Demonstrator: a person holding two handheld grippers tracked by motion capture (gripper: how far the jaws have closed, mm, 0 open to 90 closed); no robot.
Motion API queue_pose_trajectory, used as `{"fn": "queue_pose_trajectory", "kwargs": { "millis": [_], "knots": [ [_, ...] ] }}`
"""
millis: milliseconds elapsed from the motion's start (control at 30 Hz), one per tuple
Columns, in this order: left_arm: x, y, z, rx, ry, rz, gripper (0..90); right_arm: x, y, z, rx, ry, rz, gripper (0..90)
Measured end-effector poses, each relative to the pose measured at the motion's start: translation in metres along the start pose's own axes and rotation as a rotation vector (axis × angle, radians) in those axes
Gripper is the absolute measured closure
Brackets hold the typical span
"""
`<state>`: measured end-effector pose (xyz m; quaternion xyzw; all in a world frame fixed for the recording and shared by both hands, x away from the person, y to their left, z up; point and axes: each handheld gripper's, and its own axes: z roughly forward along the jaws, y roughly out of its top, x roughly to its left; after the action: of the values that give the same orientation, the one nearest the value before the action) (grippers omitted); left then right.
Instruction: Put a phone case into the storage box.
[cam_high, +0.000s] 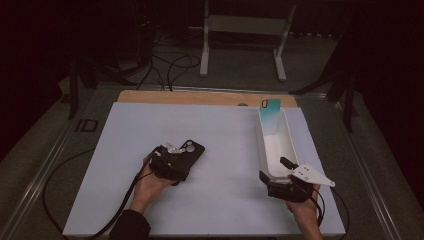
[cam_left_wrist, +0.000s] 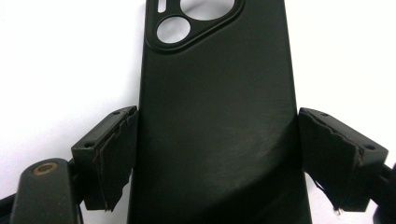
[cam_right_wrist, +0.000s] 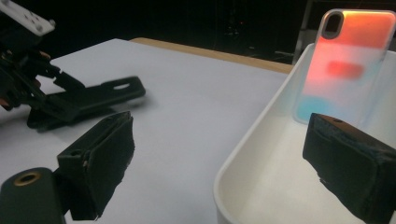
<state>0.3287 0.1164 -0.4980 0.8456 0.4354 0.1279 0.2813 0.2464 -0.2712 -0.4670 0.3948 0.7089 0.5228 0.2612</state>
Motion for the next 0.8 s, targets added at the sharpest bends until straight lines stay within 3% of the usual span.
{"fn": "queue_pose_trajectory", "kwargs": {
  "millis": [267,567,800],
  "knots": [
    [-0.006,0.008,-0.026,-0.093,-0.021,0.008,16.0,0.001,0.005,0.002,0.016,0.014,-0.004,8.7],
    [-0.030,0.028,-0.052,-0.200,-0.061,0.112,15.8,-0.005,0.022,0.001,0.023,0.052,0.061,8.8],
    [-0.052,0.041,-0.063,-0.247,-0.082,0.181,15.8,0.002,0.043,0.003,0.026,0.121,0.083,9.1]
  ]
}}
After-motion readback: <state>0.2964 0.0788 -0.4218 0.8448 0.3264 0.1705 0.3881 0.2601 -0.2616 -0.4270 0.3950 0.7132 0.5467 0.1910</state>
